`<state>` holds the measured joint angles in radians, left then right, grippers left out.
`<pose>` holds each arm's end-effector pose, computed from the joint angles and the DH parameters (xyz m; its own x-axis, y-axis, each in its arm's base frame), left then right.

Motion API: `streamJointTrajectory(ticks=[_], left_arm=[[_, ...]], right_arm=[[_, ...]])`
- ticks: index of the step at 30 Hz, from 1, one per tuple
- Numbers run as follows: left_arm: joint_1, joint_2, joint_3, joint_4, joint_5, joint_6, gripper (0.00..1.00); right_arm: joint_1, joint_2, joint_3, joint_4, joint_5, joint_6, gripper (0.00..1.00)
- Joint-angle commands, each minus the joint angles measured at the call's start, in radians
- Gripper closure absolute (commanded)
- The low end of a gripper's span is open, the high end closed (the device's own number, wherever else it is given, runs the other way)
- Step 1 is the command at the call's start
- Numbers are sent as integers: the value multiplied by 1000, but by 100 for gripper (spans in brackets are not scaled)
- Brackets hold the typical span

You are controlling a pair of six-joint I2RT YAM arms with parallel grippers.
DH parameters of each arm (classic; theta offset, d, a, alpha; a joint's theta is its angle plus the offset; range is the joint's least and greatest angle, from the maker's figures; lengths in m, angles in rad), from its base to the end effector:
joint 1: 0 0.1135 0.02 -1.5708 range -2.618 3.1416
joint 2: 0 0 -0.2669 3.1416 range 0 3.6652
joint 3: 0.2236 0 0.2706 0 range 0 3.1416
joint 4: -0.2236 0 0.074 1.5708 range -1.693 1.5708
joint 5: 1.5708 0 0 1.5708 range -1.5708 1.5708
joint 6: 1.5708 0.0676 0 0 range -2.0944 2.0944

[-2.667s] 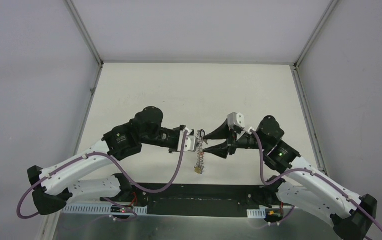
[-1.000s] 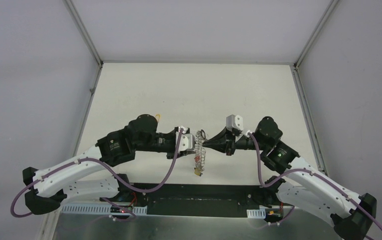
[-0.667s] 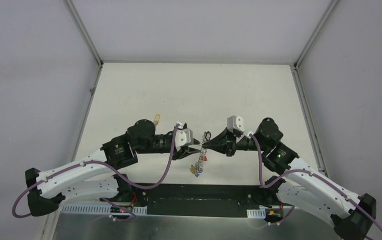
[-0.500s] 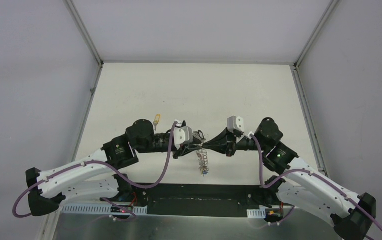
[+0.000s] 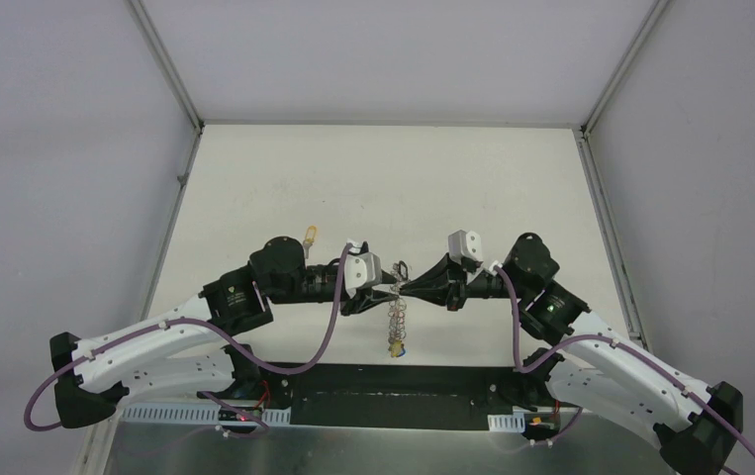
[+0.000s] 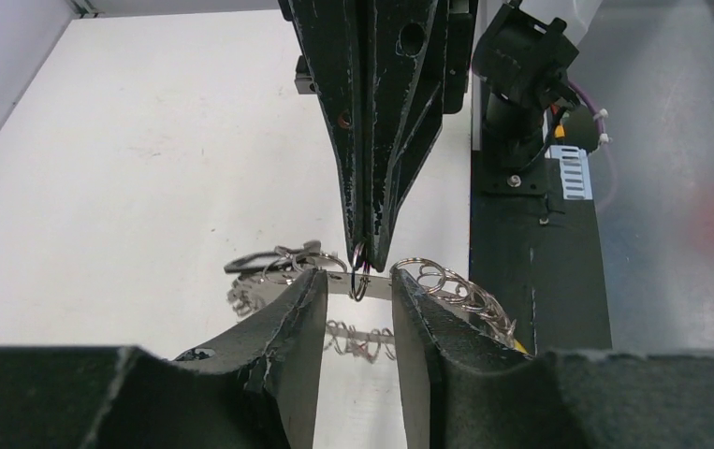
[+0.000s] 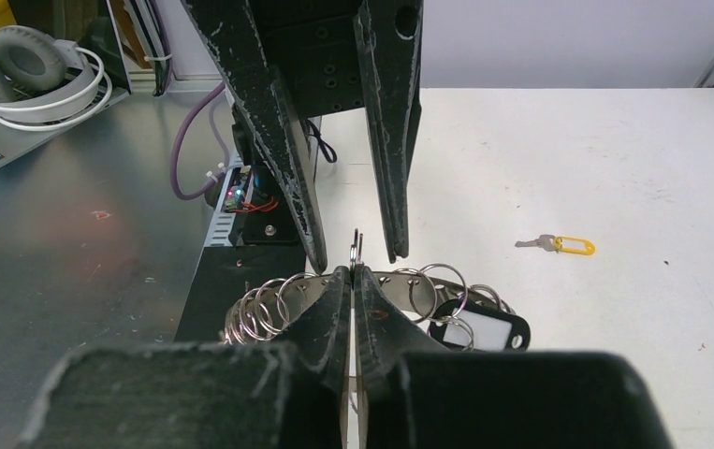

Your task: Put the keys on the keyring

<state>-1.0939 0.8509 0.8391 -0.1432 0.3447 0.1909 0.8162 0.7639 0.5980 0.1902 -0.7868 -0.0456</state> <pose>0.0920 -0.2278 0.3498 0.1182 0.1604 -0.9800 0.9849 0.1069 0.1363 0.1152 0.1924 0.3167 0.0622 0.0192 -0.9979 -0.9975 -0.0312 -0.0628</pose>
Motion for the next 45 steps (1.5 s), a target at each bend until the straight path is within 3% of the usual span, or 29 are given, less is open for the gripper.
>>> streamJointTrajectory(ticks=[1, 9, 17, 22, 27, 36, 42, 45], left_arm=[[-9, -20, 33, -38, -9, 13, 67], [-9, -8, 37, -40, 14, 10, 85], [-9, 12, 46, 4, 21, 15, 85], [-9, 8, 42, 11, 20, 14, 93], [-9, 2, 35, 19, 5, -1, 83], [-8, 8, 36, 25, -14, -12, 83], [-8, 0, 31, 25, -14, -8, 100], [-9, -9, 27, 26, -23, -12, 100]], right_arm=[[3, -8, 19, 100, -13, 4, 100], [3, -6, 19, 101, -12, 8, 100], [4, -8, 18, 100, -14, 10, 100], [4, -7, 17, 100, -16, 12, 100], [4, -5, 15, 100, -17, 13, 100], [5, -3, 17, 100, -23, 15, 100], [4, -4, 17, 100, -20, 15, 100], [5, -2, 14, 100, -12, 18, 100]])
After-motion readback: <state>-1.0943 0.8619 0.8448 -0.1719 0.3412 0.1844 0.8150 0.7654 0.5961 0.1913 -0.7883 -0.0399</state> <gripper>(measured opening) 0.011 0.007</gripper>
